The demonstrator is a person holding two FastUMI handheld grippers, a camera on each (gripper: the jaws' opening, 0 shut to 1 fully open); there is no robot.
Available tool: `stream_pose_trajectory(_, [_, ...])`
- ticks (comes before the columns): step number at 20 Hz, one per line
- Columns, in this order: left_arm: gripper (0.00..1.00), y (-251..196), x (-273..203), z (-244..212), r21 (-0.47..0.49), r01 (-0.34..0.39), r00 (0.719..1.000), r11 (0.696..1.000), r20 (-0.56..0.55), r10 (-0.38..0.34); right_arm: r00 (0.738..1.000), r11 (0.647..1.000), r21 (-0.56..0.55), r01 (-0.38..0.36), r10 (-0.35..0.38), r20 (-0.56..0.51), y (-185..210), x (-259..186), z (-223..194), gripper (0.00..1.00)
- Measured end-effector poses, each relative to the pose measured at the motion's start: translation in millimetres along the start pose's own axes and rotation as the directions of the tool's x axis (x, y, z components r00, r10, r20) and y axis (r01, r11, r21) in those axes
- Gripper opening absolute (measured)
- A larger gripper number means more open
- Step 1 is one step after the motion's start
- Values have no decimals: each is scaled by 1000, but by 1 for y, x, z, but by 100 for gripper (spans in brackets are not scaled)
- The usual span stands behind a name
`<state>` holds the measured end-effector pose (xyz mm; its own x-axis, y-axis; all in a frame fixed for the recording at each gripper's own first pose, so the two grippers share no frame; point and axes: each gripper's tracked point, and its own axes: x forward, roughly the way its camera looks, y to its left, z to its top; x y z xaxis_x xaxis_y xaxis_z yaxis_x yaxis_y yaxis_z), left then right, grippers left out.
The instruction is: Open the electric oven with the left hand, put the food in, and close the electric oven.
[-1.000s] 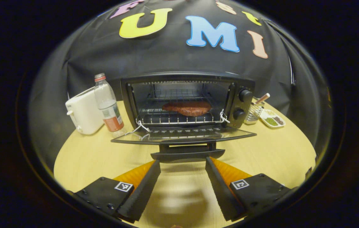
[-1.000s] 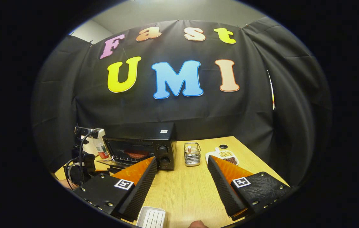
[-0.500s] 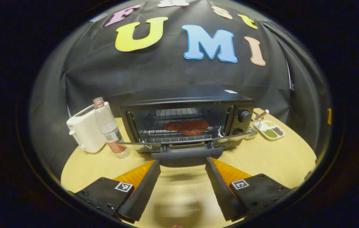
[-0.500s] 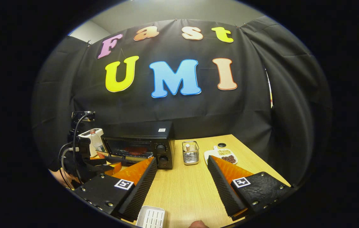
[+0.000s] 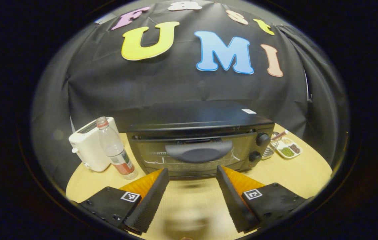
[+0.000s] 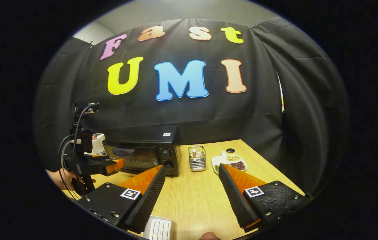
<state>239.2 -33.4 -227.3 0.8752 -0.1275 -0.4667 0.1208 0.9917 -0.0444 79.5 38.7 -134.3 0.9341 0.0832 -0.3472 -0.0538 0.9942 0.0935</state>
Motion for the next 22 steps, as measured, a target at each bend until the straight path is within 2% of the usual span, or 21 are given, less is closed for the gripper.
stream_pose_trajectory(2, [97,-3,-7,15,-6,12,999,1000,45,-12,1000,1000,0,2,-2,11,0,0,5,98])
stream_pose_trajectory(3, [100,-6,-13,20,-4,19,998,1000,62,-18,1000,1000,2,1,-1,22,1,2,9,98])
stream_pose_trajectory(5, [97,-12,-30,35,-10,29,994,1000,106,-28,999,1000,0,-4,4,54,1,2,20,98])
stream_pose_trajectory(7, [100,-18,-52,52,-19,34,988,999,154,-31,995,1000,-5,-7,7,99,-3,-6,36,98])
stream_pose_trajectory(8, [91,-21,-66,60,-21,32,983,999,180,-28,992,1000,-8,-13,14,122,-5,-10,43,98])
stream_pose_trajectory(9, [95,-25,-79,69,-18,27,978,999,206,-22,990,1000,-13,-21,23,142,-8,-14,50,98])
stream_pose_trajectory(10, [100,-28,-96,79,-14,20,971,1000,237,-16,987,999,-24,-32,35,158,-10,-18,55,98])
stream_pose_trajectory(14, [96,-48,-164,104,-13,-24,945,1000,326,27,978,996,-70,-57,70,196,-28,-41,68,98])
stream_pose_trajectory(15, [100,-52,-181,105,-18,-36,939,999,342,40,975,994,-82,-68,84,205,-31,-48,70,98])
stream_pose_trajectory(18, [100,-68,-226,108,-33,-68,923,997,378,75,972,989,-115,-98,120,202,-41,-61,65,97])
stream_pose_trajectory(22, [100,-86,-282,106,-42,-114,899,993,421,121,961,983,-104,-150,170,219,-50,-89,67,98])
